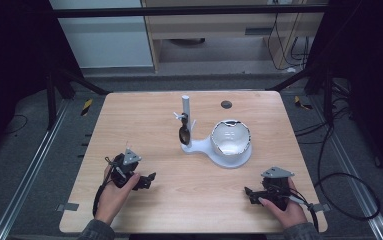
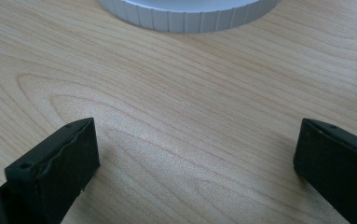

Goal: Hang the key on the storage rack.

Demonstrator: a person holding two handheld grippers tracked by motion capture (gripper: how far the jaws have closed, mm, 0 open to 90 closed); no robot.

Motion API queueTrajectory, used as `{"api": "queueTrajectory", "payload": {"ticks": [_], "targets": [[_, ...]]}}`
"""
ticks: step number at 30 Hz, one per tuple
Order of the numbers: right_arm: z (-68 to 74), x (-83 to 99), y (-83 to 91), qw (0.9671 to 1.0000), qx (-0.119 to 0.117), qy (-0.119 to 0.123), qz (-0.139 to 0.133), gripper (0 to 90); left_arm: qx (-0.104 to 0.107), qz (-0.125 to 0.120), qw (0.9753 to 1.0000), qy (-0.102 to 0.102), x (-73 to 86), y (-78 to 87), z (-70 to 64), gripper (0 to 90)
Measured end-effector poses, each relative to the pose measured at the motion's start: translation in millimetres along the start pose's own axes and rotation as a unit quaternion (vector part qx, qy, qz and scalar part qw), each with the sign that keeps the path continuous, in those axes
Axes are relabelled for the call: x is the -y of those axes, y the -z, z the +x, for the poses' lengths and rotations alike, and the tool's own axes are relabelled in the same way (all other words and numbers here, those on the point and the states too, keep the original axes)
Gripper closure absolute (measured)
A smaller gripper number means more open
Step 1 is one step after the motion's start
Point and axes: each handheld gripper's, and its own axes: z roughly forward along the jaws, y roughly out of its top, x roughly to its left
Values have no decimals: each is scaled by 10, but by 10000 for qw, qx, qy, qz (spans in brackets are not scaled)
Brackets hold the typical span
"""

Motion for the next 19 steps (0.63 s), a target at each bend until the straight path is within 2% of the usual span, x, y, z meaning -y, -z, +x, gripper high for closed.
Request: {"api": "queueTrajectory", "payload": {"ticks": [3,6,8,11,14,17,19], "targets": [[1,0,0,10000,5,-5,0,4,-153,216,9996,29,100,-47,81,47],[2,-1,-1,10000,10,-10,-1,4,-206,330,9990,196,214,-111,182,48],[3,-1,-1,10000,13,-12,-1,4,-216,317,9986,359,280,-146,243,50],[3,-1,-1,10000,12,-13,-2,4,-285,209,9983,471,343,-170,305,29],[2,-1,-1,10000,11,-9,-3,4,-327,223,9980,486,341,-177,336,28],[4,-1,-1,10000,12,-18,4,4,-336,-18,9981,525,390,-196,370,0],[2,-3,-3,10000,11,-9,-2,4,-364,-14,9978,548,392,-194,391,0]]}}
